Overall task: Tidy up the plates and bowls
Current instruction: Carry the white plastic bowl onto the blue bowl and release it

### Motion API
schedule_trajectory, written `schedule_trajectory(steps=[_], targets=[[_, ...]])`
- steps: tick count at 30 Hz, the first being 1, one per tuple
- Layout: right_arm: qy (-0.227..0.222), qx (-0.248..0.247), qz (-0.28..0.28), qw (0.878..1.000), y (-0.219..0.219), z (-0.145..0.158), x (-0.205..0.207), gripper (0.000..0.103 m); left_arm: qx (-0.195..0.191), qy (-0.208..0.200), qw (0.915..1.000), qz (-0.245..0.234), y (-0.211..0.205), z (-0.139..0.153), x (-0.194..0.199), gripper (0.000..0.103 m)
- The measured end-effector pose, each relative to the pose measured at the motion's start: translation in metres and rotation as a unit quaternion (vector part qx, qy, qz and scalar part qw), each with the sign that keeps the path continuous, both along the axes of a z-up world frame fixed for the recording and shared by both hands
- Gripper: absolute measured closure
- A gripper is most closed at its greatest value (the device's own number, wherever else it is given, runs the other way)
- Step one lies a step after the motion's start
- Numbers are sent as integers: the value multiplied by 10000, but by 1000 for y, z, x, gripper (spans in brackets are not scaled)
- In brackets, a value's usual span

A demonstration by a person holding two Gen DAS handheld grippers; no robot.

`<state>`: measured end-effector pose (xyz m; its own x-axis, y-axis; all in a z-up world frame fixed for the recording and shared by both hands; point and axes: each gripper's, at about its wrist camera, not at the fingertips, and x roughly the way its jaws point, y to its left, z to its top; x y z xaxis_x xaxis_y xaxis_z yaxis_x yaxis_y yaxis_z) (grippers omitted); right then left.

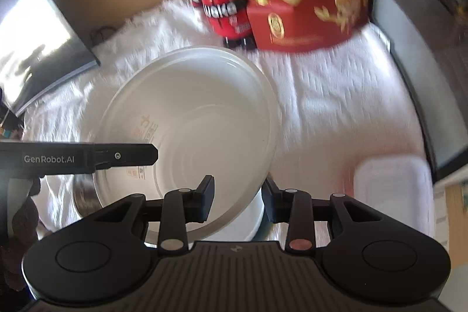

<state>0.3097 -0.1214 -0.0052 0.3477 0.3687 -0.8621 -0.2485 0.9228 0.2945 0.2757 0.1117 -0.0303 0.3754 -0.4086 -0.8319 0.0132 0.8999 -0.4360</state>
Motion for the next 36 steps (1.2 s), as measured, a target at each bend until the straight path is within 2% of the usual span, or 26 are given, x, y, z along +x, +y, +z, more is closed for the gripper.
schedule_trajectory(steps=[3, 5, 13, 23, 29, 36], targets=[[183, -80, -32, 9998, 1, -18, -8, 67, -28, 362, 9993, 33, 1, -22, -2, 80], [269, -123, -112, 9995, 2, -28, -9, 67, -77, 451, 9989, 80, 6, -30, -3, 81], [110, -233, -323, 9991, 13, -42, 0, 66, -112, 306, 9985, 441, 26, -24, 0, 79], [43, -172, -316, 9993, 11, -41, 2, 66, -375, 220, 9986, 311, 19, -17, -1, 78], [-228, -171, -263, 9992, 13, -29, -2, 66, -321, 205, 9988, 322, 18, -17, 3, 80], [-131, -114, -361, 9992, 8, -35, -4, 66, -246, 342, 9982, 428, 22, -23, 0, 80]])
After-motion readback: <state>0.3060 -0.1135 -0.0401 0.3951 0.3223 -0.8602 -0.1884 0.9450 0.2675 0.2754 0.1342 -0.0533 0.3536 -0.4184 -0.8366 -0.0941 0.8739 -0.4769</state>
